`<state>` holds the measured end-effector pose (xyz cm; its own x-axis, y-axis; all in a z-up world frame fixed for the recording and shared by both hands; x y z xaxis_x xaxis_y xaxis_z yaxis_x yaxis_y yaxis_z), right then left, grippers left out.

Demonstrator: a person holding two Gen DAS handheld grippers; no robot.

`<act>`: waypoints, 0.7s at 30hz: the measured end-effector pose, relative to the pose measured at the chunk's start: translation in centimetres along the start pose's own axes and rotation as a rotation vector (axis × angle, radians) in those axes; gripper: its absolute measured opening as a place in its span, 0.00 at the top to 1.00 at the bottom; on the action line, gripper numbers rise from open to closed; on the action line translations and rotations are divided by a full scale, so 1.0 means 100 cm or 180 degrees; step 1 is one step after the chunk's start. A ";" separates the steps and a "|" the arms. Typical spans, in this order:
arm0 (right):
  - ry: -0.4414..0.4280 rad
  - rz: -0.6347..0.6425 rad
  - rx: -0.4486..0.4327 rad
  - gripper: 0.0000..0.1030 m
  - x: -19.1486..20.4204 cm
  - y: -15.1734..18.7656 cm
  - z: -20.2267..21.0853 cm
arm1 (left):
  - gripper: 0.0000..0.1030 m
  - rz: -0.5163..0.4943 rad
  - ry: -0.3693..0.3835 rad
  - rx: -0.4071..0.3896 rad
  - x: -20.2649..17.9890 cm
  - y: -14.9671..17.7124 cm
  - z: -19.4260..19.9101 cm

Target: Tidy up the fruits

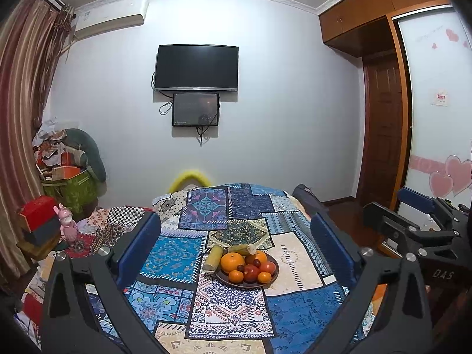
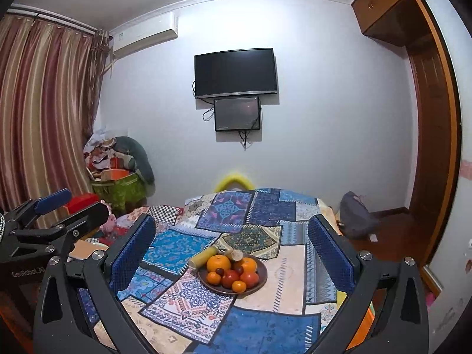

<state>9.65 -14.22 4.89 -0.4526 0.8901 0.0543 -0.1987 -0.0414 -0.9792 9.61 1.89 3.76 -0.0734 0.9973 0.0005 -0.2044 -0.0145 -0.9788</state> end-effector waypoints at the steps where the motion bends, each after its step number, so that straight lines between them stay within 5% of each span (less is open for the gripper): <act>1: 0.0001 -0.0002 -0.0002 0.00 -0.001 0.001 0.000 | 0.00 0.0004 0.0004 0.0004 0.000 0.000 0.000; 21: 0.0000 -0.0015 -0.0027 0.00 0.000 -0.001 0.000 | 0.00 0.0005 0.0085 0.0051 -0.002 0.003 -0.007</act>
<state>9.68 -14.22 4.99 -0.4516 0.8903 0.0590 -0.1936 -0.0332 -0.9805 10.22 1.77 3.29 -0.0475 0.9988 -0.0067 -0.2199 -0.0170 -0.9754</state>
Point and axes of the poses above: each gripper's, at about its wrist camera, not at the fingertips, and z roughly against the way its jaws point, x to its left, y to its underside, the point moved 9 cm from there along -z, roughly the way its jaws point, and after that the axes turned 6 degrees about -y, right-handed, at the moved point
